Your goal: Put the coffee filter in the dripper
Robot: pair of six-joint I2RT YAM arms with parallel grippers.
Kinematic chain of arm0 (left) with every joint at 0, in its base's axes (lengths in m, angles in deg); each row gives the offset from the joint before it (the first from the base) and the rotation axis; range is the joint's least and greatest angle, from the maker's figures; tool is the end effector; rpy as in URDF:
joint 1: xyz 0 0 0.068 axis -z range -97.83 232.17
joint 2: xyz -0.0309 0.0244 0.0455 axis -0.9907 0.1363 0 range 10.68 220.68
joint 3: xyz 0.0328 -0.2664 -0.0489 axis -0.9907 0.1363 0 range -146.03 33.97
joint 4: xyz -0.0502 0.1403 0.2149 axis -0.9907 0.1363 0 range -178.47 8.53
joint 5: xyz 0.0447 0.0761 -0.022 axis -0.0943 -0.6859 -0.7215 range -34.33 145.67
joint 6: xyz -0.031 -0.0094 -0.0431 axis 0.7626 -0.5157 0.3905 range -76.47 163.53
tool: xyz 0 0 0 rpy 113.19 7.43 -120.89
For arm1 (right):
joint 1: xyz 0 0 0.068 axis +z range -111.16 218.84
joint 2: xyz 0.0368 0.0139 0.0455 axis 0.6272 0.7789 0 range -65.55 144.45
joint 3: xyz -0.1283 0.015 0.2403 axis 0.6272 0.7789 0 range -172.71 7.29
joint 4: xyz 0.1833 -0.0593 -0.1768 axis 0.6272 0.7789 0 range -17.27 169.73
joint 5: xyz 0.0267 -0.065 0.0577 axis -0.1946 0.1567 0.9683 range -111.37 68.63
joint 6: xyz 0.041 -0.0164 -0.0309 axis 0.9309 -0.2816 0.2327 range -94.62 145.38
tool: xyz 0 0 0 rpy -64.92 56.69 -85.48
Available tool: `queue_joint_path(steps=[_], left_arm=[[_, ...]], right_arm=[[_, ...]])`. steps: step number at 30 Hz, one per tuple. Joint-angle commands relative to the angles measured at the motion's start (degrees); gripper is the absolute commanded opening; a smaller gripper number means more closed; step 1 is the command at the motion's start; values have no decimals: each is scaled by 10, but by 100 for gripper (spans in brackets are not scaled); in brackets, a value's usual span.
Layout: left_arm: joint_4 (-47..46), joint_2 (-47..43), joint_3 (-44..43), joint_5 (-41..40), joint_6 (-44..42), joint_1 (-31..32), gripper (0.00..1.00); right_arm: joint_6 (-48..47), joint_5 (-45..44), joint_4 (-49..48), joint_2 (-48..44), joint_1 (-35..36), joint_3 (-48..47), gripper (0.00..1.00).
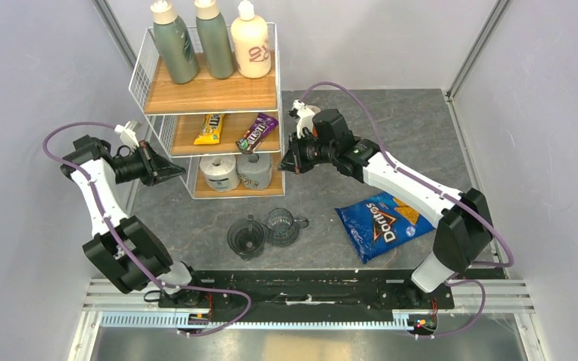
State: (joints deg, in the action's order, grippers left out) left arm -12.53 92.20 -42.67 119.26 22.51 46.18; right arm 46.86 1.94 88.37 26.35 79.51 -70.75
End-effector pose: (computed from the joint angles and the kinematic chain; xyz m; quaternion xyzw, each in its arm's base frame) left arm 0.2167 0.1181 0.3249 -0.0685 0.8455 -0.4291 0.3104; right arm 0.2744 0.2543 0.3244 -0.2414 0.8172 0.4041 0.3325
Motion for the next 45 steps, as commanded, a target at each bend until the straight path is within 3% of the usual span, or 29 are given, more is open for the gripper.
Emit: queue_joint_path(steps=[1,16,23,45], left_arm=[[-102,4,10,25,86,2,4],[-295,43,11,-9,245,42,3],[-348,82,-13,-25,281,73,3],[-511,291,-171,-70,391,141,3]], right_arm=[[-5,-20,-26,19,-4,-36,0],[-25,-23,-30,90,-46,-106,0],[-32,-43,-41,149,-77,-169,0],[-33,-95,-78,359,-113,-409,0]])
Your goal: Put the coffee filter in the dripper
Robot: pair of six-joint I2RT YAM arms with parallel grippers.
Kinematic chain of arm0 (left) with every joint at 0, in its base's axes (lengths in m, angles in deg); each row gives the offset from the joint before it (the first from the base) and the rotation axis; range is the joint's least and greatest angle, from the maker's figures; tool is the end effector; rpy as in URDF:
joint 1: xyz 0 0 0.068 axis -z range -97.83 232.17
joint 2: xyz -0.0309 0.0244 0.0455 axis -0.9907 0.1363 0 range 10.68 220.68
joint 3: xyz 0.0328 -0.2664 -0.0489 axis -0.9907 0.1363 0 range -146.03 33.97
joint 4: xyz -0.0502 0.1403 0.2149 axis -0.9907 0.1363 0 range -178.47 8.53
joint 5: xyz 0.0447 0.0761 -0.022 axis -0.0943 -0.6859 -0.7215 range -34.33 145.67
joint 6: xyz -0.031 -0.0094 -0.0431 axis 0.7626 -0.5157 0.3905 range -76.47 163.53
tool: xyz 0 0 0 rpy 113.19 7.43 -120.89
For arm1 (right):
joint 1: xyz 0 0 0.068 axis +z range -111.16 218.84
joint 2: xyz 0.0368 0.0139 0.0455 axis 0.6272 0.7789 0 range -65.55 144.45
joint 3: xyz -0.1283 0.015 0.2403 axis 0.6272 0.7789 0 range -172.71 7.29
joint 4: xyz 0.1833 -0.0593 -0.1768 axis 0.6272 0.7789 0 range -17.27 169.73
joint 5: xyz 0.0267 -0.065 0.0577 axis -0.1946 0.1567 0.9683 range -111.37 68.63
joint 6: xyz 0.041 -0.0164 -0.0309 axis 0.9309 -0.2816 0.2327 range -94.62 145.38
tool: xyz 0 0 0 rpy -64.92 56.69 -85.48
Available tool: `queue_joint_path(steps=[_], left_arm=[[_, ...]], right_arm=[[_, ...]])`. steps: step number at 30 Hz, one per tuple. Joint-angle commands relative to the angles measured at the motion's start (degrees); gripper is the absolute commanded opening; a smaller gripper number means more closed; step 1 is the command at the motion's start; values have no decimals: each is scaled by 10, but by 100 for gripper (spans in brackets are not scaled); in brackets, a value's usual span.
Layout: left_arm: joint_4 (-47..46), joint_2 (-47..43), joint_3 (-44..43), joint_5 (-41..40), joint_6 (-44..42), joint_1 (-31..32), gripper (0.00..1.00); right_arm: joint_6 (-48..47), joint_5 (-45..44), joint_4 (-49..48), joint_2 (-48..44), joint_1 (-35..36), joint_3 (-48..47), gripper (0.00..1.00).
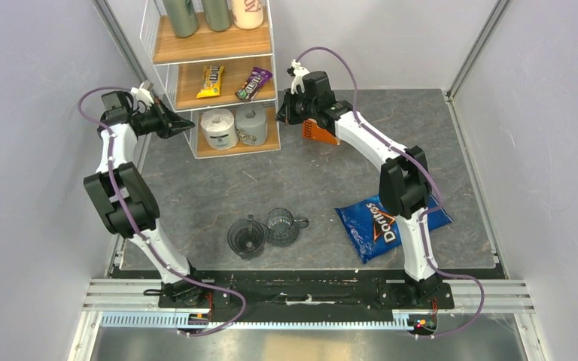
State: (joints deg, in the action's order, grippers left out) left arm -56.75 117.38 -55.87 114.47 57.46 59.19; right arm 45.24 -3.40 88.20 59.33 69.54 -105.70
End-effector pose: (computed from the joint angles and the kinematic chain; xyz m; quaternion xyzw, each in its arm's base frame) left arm 0.3884 0.1317 0.2834 -0.0933 0.8280 -0.4335 0.3433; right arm 0.4405 0.2743 0.2888 -0.1606 0.8324 0.3398 0.4073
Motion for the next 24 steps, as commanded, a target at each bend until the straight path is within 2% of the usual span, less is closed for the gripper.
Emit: queue_joint_path(steps=[1,9,12,14,15,16,18,20,24], left_arm=[[-76,51,-49,-22,45,13,3],[-76,133,-145,-31,49,20,3],[-83,131,-149,-21,55,21,7],[-84,113,-138,-12,51,20,18],[-77,102,-129,-12,42,18,27],[-61,86,-125,-12,26,17,41],[-6,60,-125,-9,-16,11,53],[53,33,-119,9,-66,1,62],[151,-34,-80,23,-167,-19,64]], right_arm=[[-21,-41,-77,38,-14,-70,0],[-34,-47,-84,100,-22,-149,0],[-44,-39,-85,102,-25,-157,0],[-54,-25,-85,84,-25,-144,0],[-60,-17,-86,70,-26,-127,0],[-69,-5,-89,49,-26,-104,1],[-91,26,-96,4,-28,-53,12],[-113,50,-101,-43,-28,-3,19],[-145,91,-89,-132,-29,79,37]])
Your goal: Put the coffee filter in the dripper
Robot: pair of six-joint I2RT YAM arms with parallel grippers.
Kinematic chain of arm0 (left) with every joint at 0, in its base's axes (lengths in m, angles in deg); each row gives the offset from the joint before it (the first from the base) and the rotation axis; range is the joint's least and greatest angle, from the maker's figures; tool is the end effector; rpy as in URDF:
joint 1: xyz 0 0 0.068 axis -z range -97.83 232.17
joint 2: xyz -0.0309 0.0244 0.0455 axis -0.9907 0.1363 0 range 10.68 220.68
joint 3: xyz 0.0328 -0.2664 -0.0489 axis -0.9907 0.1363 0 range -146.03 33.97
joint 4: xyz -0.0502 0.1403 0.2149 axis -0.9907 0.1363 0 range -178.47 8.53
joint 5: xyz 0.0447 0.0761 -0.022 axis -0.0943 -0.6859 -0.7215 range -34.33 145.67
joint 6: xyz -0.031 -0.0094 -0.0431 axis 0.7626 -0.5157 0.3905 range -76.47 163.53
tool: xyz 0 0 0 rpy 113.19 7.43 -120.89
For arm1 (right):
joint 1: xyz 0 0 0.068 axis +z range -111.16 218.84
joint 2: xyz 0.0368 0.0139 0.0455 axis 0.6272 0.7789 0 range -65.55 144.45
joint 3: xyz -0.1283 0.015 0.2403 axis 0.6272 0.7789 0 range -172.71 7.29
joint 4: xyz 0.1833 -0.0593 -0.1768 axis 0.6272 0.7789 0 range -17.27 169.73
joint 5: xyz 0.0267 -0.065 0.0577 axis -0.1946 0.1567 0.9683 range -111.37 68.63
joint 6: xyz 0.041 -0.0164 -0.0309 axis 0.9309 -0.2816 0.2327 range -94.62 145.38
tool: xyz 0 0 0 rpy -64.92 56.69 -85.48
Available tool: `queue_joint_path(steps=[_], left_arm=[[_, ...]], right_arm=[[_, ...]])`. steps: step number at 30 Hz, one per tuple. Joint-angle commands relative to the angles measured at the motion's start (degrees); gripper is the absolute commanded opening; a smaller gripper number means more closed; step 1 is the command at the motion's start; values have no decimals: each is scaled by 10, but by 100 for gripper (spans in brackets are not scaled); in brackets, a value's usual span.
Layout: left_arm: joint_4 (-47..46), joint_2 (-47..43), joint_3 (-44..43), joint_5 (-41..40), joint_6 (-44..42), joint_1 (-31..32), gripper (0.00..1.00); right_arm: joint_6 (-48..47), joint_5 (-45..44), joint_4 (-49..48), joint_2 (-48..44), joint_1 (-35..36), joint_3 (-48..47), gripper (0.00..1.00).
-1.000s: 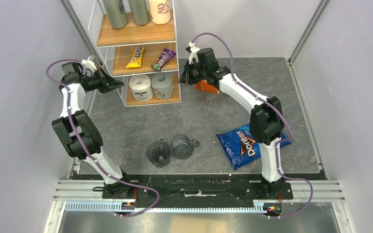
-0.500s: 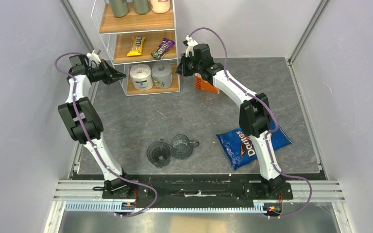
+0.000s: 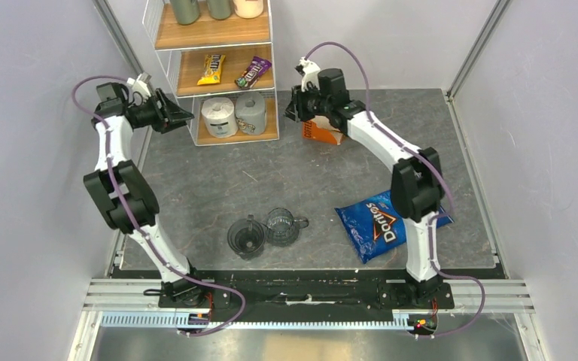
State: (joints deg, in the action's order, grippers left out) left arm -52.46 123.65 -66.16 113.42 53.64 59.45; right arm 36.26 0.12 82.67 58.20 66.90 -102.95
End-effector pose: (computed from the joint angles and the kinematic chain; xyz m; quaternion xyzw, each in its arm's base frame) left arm 0.4143 0.1409 0.2906 -0.0689 0.8344 -0.4156 0.3555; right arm 0.4502 0.2547 0.2916 -0.2239 0.7969 0.3265 0.4563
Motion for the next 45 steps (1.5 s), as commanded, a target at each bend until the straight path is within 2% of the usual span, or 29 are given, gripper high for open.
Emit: queue_joint_path(steps=[1,5,7,10,13,17,23,32,45], left_arm=[[143,-113,28,32,-168,-26,64],[297,-182,40,24,-317,-32,65],[342,-210,54,13,-351,-32,65],[395,-248,81,18,-380,-32,66],[381,-287,127,26,-344,-32,66],[322,-326,171,33,-271,-32,66],[307,-341,187,41,-250,-32,67],[319,-349,194,39,-256,-32,67],[315,-356,206,39,-256,-33,67]], right_arm=[[-68,68,-16,-142,-3,66,44],[-173,157,123,-212,-1,99,81],[-252,184,240,-225,16,83,89],[-361,147,379,-239,75,62,96],[-426,87,441,-252,146,72,97],[-477,7,450,-252,235,104,97],[-510,-25,461,-207,309,106,97],[-522,-64,430,-138,336,93,97],[-516,-56,432,-94,352,86,97]])
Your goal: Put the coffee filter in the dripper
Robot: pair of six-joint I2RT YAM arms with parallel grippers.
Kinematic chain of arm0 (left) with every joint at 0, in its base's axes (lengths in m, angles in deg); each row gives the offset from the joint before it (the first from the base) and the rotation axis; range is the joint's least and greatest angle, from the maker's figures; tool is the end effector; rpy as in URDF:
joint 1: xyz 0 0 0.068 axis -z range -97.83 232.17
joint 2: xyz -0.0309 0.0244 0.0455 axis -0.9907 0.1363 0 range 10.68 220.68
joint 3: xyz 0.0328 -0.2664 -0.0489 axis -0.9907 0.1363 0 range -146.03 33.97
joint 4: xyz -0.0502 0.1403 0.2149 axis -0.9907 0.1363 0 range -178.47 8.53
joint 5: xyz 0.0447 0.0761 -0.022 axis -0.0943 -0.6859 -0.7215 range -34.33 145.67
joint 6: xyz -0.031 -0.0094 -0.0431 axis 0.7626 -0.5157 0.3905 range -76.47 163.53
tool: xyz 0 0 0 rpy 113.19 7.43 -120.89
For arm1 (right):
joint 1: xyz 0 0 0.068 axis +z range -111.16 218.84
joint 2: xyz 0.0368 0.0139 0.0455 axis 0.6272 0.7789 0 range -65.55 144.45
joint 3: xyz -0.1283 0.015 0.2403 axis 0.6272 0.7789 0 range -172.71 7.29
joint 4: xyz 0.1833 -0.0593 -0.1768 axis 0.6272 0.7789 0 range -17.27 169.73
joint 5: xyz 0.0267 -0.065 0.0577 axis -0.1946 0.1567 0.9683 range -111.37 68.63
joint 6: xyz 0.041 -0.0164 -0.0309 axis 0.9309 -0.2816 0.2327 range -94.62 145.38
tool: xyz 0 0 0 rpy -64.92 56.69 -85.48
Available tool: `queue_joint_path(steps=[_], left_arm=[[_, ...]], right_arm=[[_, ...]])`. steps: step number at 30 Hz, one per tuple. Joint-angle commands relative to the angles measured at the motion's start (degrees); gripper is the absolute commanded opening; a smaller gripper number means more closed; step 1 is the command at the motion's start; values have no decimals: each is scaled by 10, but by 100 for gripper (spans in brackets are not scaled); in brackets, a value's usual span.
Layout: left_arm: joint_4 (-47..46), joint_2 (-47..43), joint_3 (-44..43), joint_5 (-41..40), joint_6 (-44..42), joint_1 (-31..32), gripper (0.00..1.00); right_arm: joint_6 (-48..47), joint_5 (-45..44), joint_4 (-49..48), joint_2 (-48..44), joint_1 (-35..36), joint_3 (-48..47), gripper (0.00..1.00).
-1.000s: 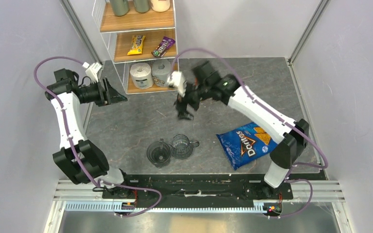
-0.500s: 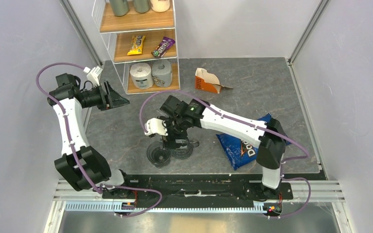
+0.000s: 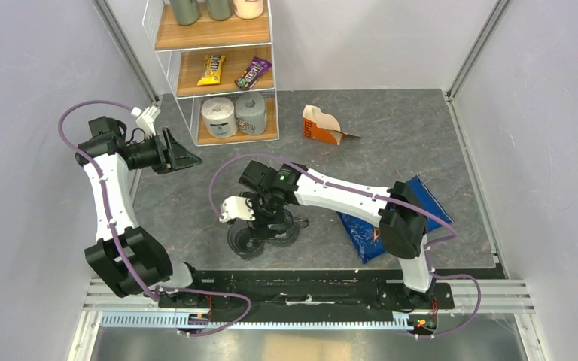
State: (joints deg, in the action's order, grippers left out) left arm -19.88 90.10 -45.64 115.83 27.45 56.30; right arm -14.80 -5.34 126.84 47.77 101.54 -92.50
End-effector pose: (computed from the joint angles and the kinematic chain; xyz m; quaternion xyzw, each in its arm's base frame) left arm 0.2386 0.0814 0.3486 0.0211 0.8549 -0.4017 0.3276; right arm 0.1829 0.3758 0.2569 -0.7765 0.5844 0.1716 0.1617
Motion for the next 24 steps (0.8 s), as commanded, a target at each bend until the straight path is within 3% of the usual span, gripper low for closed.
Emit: queue_joint_path(steps=[1,15,24], left_arm=[[-13,-23,2,15,8,-1,67],[-17,-25,7,19,13,-1,67],[-18,-33,22,15,13,-1,67]], right_arm=[[-5,-5,-13,13,6,-16,97],[-75,-52,-24,17,-4,29,95],[-105,-53,-19,12,-56,34,91]])
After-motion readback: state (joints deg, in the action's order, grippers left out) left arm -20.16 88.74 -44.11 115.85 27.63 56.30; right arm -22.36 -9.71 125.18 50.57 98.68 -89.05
